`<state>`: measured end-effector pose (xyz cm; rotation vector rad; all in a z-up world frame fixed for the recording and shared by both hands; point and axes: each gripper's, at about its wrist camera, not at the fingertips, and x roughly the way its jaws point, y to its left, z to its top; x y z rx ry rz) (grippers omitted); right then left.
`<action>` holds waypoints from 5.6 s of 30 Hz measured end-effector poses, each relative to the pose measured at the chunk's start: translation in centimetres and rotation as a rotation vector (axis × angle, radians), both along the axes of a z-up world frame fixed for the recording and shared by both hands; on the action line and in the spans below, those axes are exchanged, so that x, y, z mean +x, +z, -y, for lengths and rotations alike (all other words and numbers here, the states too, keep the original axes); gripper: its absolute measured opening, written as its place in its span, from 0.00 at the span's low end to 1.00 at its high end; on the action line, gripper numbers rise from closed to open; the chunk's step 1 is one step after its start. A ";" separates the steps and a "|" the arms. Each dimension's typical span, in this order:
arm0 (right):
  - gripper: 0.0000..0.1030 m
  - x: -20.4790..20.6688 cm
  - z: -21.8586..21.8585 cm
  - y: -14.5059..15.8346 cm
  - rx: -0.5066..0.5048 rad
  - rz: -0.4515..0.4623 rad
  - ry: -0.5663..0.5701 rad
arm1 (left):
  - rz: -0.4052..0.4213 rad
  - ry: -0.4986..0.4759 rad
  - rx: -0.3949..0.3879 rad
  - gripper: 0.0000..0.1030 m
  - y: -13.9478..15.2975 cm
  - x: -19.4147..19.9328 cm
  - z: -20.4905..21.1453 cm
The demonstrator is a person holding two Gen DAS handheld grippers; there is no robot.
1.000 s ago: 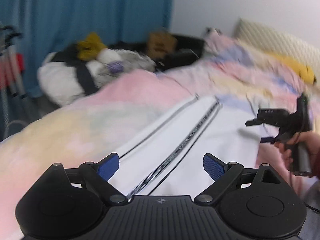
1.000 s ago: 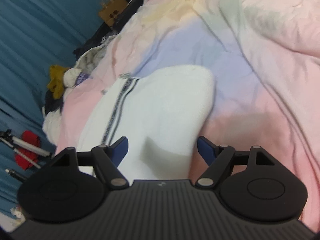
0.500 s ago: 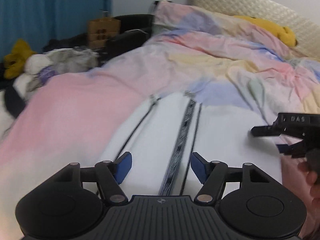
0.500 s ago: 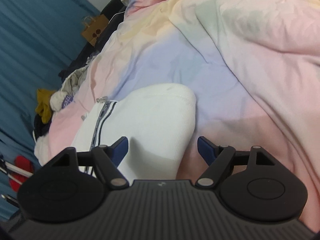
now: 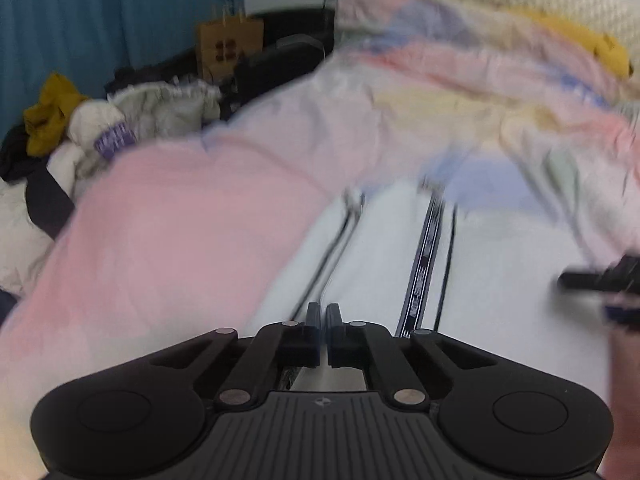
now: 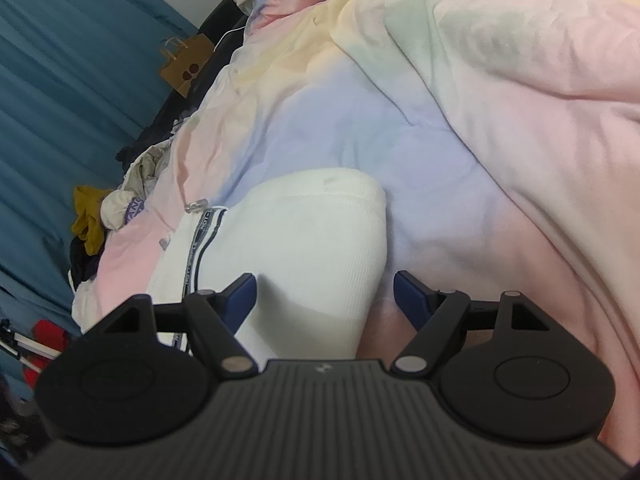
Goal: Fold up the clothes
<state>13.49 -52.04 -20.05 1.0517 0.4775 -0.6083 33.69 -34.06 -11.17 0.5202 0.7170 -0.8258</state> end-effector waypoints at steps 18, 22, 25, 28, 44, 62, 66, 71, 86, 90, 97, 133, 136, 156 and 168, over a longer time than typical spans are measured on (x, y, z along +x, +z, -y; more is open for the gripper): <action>0.77 1.0 0.5 -0.6 0.081 0.100 0.118 | 0.032 0.183 -0.058 0.27 -2.6 1.5 -3.2; 0.77 2.7 1.0 -1.6 0.184 0.149 0.258 | 0.002 0.225 -0.130 0.37 0.4 -1.3 -8.9; 0.77 3.9 1.4 -2.4 0.269 0.180 0.356 | -0.031 0.341 -0.199 0.44 2.1 -4.7 -15.6; 0.77 4.9 1.7 -2.7 0.295 0.184 0.393 | -0.071 0.497 -0.281 0.49 3.1 -9.3 -23.2; 0.17 8.0 2.9 -1.3 0.224 0.320 0.451 | -0.063 0.962 -0.465 0.58 4.5 -24.7 -37.6; 0.16 7.9 2.1 0.0 0.025 0.250 0.446 | -0.048 0.960 -0.225 0.64 -0.3 -23.5 -34.1; 0.16 6.8 -2.6 4.7 -0.238 0.288 0.537 | -0.042 0.973 -0.301 0.63 1.4 -23.2 -35.3; 0.16 4.6 -12.4 10.8 -0.630 0.370 0.706 | 0.031 0.976 -0.407 0.63 4.6 -24.2 -37.1; 0.16 -3.0 -36.9 1.8 -1.225 0.121 1.487 | 0.024 1.047 -0.633 0.69 7.8 -27.9 -41.9; 0.16 -2.9 -37.4 1.8 -1.249 0.135 1.487 | -0.006 1.025 -0.631 0.71 7.2 -27.6 -41.6; 0.16 -2.7 -37.7 2.5 -1.258 0.192 1.447 | -0.123 1.010 -0.623 0.73 4.6 -24.5 -40.8; 0.85 -3.1 -34.9 4.4 -0.837 0.276 1.519 | -0.520 1.548 -1.277 1.00 1.4 -37.1 -65.5; 0.85 -3.4 -33.7 5.9 -0.707 0.313 1.552 | -0.529 1.551 -1.320 0.99 0.2 -36.0 -65.8; 0.71 14.3 -17.9 2.1 -0.328 0.094 1.146 | -0.267 1.604 -1.311 0.27 -1.1 -33.1 -66.9; 0.20 13.0 -16.8 6.5 -0.282 0.279 1.039 | -0.020 1.412 -1.030 0.16 8.2 -28.8 -63.8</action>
